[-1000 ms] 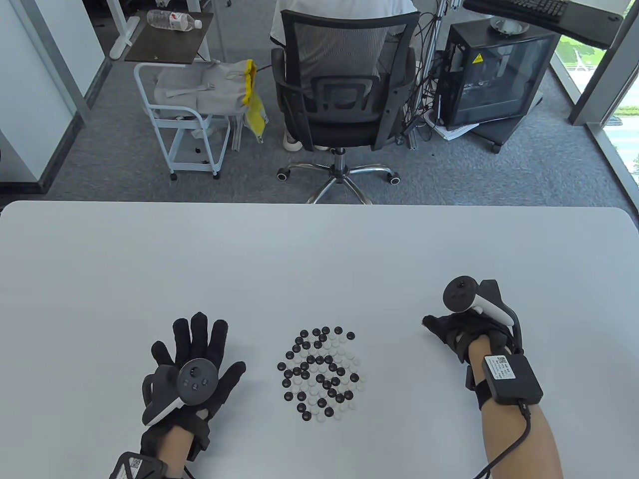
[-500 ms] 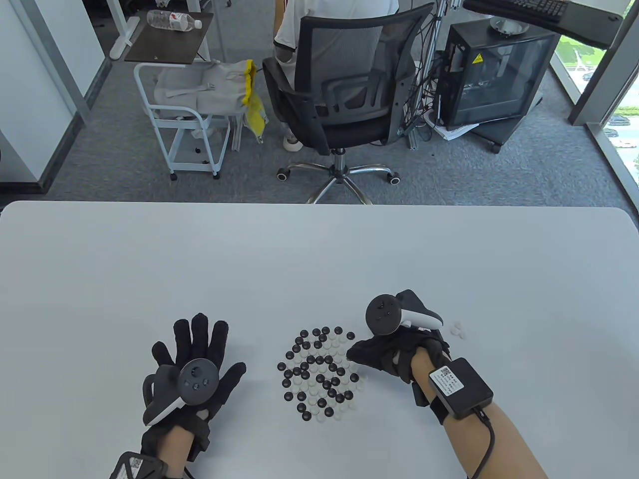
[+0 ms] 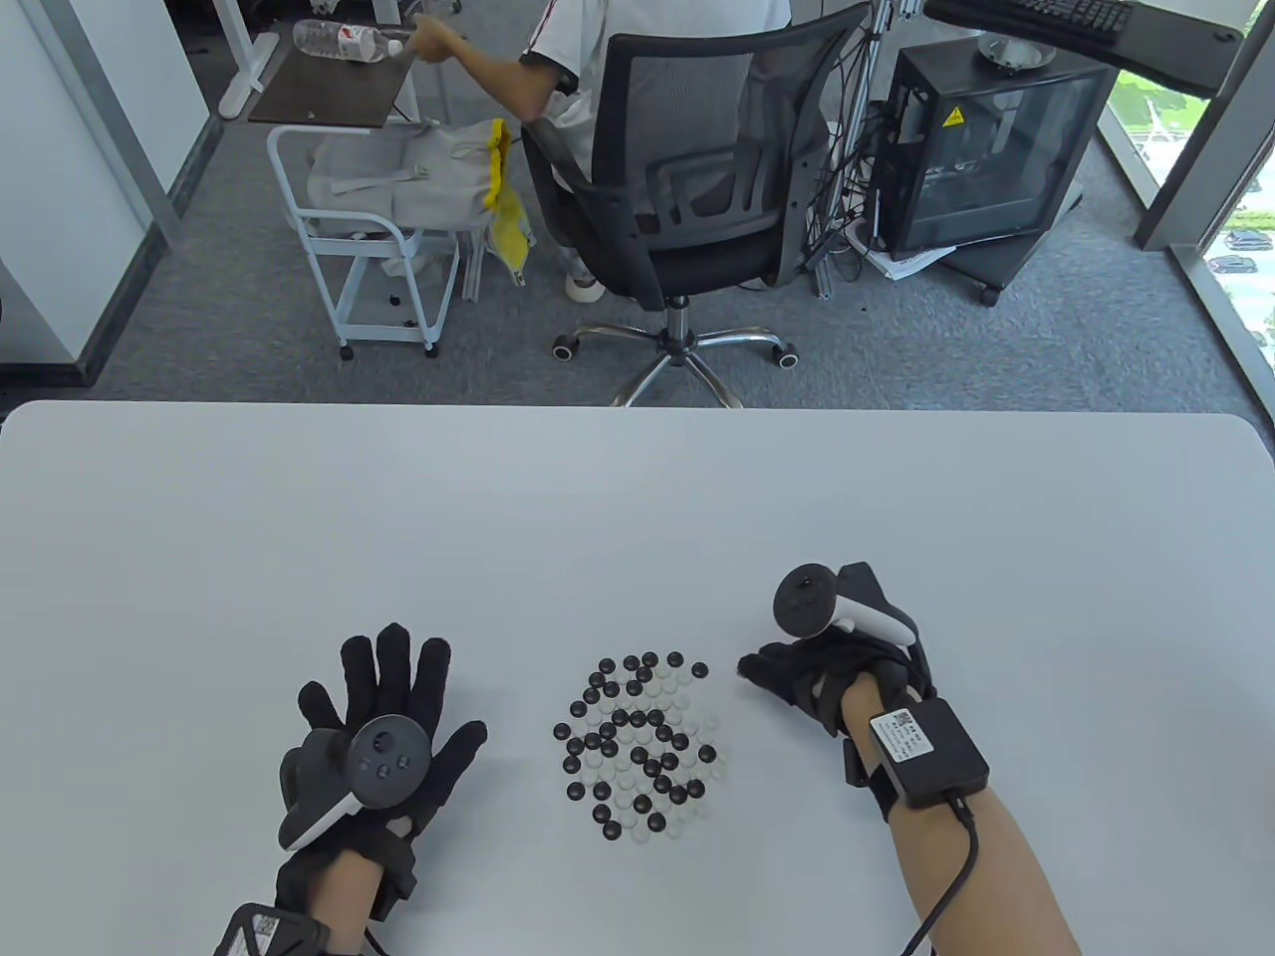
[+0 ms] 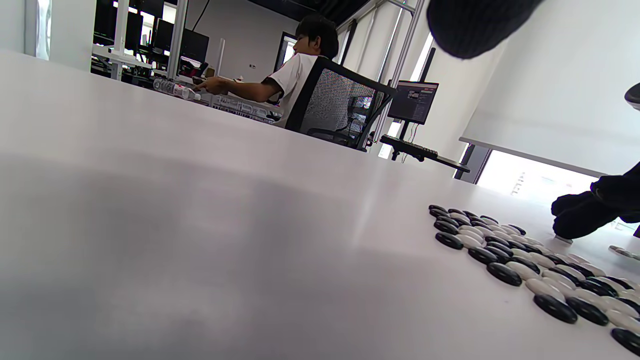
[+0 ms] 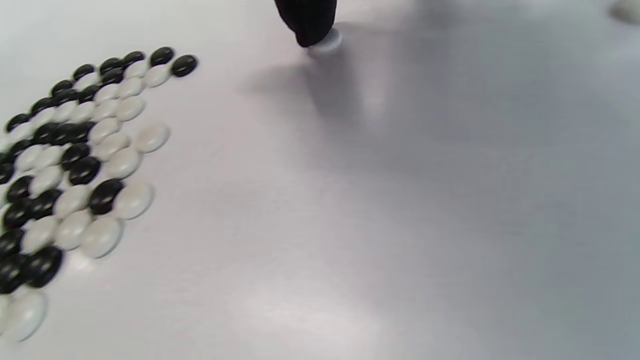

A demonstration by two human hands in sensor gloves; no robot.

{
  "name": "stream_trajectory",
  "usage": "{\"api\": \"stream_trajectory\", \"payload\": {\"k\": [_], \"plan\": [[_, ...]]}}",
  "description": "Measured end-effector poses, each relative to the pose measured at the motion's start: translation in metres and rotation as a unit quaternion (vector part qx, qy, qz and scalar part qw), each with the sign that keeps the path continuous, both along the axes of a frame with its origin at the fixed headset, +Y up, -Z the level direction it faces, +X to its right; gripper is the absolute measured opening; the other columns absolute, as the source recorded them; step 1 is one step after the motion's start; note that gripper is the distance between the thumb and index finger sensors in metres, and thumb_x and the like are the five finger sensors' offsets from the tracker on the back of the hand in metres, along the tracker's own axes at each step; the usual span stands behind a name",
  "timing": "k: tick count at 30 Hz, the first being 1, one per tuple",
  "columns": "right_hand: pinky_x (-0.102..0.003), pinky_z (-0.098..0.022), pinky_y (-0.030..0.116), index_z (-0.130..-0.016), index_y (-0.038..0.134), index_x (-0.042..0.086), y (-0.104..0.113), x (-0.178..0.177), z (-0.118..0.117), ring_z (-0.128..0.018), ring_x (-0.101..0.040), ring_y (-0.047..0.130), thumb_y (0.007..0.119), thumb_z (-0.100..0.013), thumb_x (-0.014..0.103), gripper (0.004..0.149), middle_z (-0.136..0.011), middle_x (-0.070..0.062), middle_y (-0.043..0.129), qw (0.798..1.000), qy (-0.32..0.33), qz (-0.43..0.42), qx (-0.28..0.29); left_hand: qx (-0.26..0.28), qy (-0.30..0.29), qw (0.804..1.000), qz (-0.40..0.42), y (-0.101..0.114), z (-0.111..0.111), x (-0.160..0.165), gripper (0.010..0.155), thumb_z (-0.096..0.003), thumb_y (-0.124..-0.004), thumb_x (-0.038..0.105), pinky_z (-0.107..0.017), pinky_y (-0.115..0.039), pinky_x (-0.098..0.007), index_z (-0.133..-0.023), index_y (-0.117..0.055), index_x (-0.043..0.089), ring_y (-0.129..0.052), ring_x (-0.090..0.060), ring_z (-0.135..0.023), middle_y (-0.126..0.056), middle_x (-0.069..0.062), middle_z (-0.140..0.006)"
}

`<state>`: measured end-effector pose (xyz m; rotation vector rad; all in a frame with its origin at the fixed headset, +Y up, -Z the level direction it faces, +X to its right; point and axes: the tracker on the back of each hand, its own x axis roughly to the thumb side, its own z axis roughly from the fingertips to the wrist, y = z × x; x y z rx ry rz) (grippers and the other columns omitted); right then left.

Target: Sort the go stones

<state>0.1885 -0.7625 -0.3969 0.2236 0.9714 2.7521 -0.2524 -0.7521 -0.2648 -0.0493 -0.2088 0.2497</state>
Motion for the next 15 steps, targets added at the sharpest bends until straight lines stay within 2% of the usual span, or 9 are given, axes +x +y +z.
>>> {"api": "stream_trajectory", "payload": {"k": [6, 15], "plan": [[-0.094, -0.055, 0.015, -0.116, 0.06, 0.004, -0.001, 0.048, -0.001, -0.092, -0.073, -0.001, 0.051, -0.063, 0.05, 0.071, -0.113, -0.047, 0.011, 0.996, -0.089, 0.006, 0.01, 0.0, 0.0, 1.0, -0.002, 0.0, 0.0, 0.0, 0.085, -0.0627, -0.058, 0.061, -0.055, -0.006, -0.086, -0.121, -0.014, 0.017, 0.002, -0.059, -0.107, -0.001, -0.03, -0.123], [-0.094, -0.055, 0.015, -0.116, 0.06, 0.004, -0.002, 0.072, 0.002, -0.092, -0.074, 0.0, 0.051, -0.063, 0.05, 0.071, -0.113, -0.047, 0.012, 0.991, -0.127, 0.019, 0.023, -0.001, 0.001, 1.0, -0.001, -0.001, 0.0, 0.0, 0.085, -0.0626, -0.058, 0.061, -0.055, -0.006, -0.086, -0.121, -0.015, 0.017, 0.002, -0.059, -0.107, -0.001, -0.03, -0.123]]}}
